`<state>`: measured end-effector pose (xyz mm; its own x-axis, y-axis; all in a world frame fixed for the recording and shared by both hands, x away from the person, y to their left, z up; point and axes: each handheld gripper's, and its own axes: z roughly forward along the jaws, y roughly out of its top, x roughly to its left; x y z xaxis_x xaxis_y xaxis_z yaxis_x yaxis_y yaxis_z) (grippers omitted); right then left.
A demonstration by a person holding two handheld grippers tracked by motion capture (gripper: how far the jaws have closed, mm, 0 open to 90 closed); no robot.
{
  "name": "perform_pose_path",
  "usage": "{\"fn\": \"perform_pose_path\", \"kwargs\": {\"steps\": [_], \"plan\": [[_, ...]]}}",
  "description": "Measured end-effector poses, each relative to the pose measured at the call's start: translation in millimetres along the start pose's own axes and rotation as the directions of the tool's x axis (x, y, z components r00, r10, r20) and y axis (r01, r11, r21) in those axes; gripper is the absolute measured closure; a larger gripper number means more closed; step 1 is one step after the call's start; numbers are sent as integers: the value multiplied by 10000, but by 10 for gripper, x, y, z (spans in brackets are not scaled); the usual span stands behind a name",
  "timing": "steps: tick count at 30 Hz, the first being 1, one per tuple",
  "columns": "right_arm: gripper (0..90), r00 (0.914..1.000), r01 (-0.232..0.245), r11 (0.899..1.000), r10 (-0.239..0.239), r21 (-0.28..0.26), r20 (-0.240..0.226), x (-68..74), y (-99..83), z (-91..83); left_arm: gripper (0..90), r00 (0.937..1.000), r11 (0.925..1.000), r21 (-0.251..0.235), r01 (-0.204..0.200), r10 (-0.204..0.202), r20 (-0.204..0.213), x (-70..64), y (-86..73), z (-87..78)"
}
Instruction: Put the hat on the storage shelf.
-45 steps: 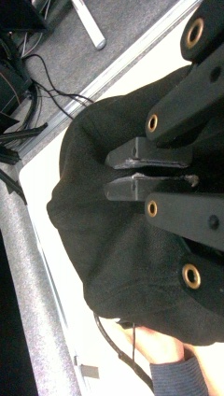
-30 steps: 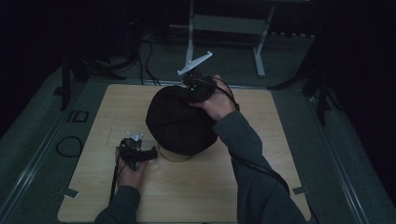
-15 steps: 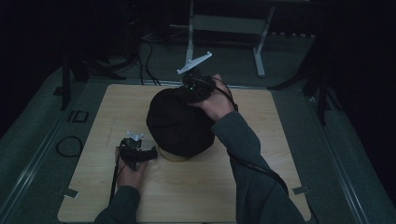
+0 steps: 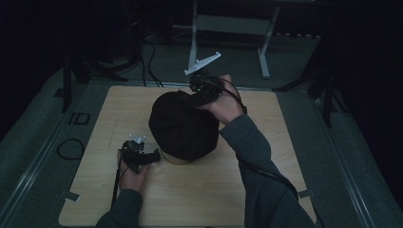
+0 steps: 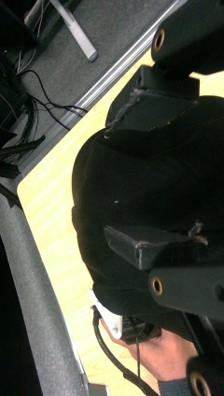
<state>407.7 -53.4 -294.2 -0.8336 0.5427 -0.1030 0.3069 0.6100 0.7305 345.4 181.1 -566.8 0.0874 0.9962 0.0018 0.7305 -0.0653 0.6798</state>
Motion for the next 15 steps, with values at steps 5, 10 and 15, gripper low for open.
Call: {"fn": "perform_pose_path", "kwargs": {"steps": [5,10,15], "plan": [[359,9999,-155,9998,155,135,-4,-39,-73,-57,7,10000,10000,11,-3,3,2,0,0,-1],[330,9988,-455,9987,459,225,-175,-58,-172,-127,7,10000,10000,-3,-1,1,8,0,0,0],[314,9980,-594,9980,599,233,-220,-79,-264,-197,7,10000,10000,8,-6,6,7,1,0,-1]]}}
